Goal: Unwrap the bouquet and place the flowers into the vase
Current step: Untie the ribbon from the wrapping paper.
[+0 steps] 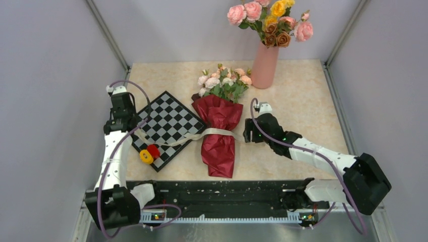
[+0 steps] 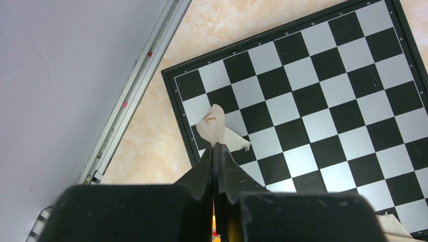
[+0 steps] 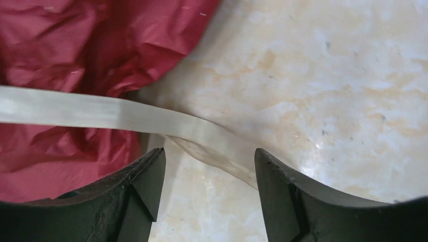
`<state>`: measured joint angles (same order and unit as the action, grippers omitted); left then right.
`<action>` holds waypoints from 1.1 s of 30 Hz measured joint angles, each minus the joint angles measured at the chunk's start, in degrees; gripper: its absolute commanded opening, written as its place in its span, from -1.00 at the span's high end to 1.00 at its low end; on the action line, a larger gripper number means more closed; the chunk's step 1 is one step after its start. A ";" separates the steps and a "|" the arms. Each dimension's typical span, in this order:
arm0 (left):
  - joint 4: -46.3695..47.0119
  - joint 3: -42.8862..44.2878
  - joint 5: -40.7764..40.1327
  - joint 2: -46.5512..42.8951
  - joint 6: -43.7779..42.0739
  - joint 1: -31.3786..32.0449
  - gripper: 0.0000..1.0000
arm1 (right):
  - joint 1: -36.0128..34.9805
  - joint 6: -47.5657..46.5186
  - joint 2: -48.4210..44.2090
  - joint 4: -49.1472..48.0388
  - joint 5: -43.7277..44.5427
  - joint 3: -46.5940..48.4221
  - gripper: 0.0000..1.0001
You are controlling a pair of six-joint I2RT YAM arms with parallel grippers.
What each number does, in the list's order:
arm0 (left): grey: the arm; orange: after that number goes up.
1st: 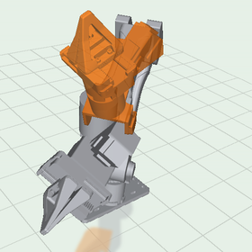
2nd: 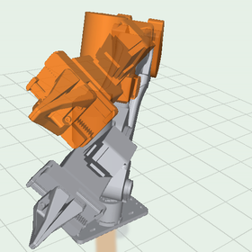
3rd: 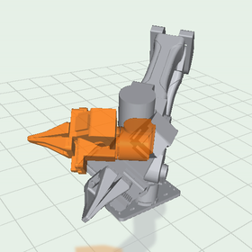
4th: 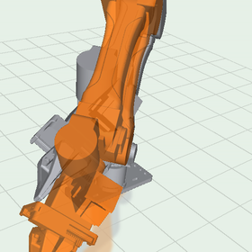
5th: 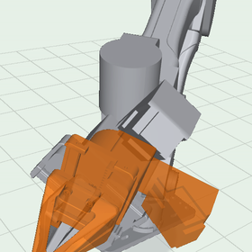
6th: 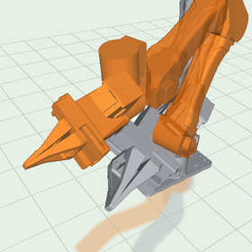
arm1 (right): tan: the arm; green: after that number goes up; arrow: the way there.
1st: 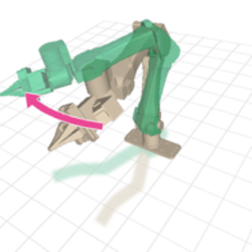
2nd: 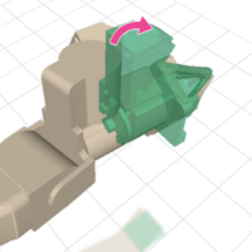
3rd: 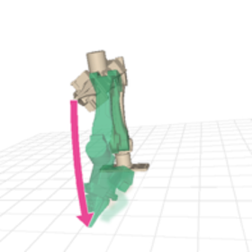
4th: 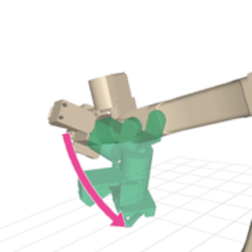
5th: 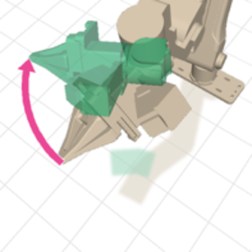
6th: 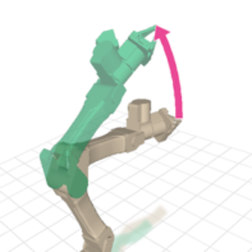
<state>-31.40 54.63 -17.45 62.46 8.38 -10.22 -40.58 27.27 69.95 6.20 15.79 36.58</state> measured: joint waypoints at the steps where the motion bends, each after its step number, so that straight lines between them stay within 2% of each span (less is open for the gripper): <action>1: 0.00 0.00 0.00 0.07 0.00 0.00 1.00 | 0.00 -1.90 -0.42 0.00 -1.97 0.33 -0.41; 8: -0.17 0.00 0.31 0.57 0.00 -0.11 1.00 | -0.11 -12.24 0.31 -1.31 -19.67 8.57 -0.41; 12: -0.17 0.00 0.74 0.57 0.00 -0.15 1.00 | -2.10 -16.63 5.07 -2.25 -24.65 14.84 -0.36; 19: -0.17 0.00 1.99 0.59 0.00 -0.15 1.00 | -7.10 -22.05 13.31 -1.88 -27.26 20.55 -0.27; 28: -0.17 0.00 3.13 0.92 0.00 -0.15 1.00 | -8.63 -28.72 20.37 1.31 -27.28 27.80 -0.14; 33: -0.17 0.00 3.76 1.64 0.02 -0.15 1.00 | -10.38 -32.37 22.71 2.75 -26.49 29.99 -0.14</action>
<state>-31.57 54.63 -13.69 64.10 8.40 -10.37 -50.96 -5.10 92.66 8.95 -10.70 66.57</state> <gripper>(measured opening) 0.008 0.570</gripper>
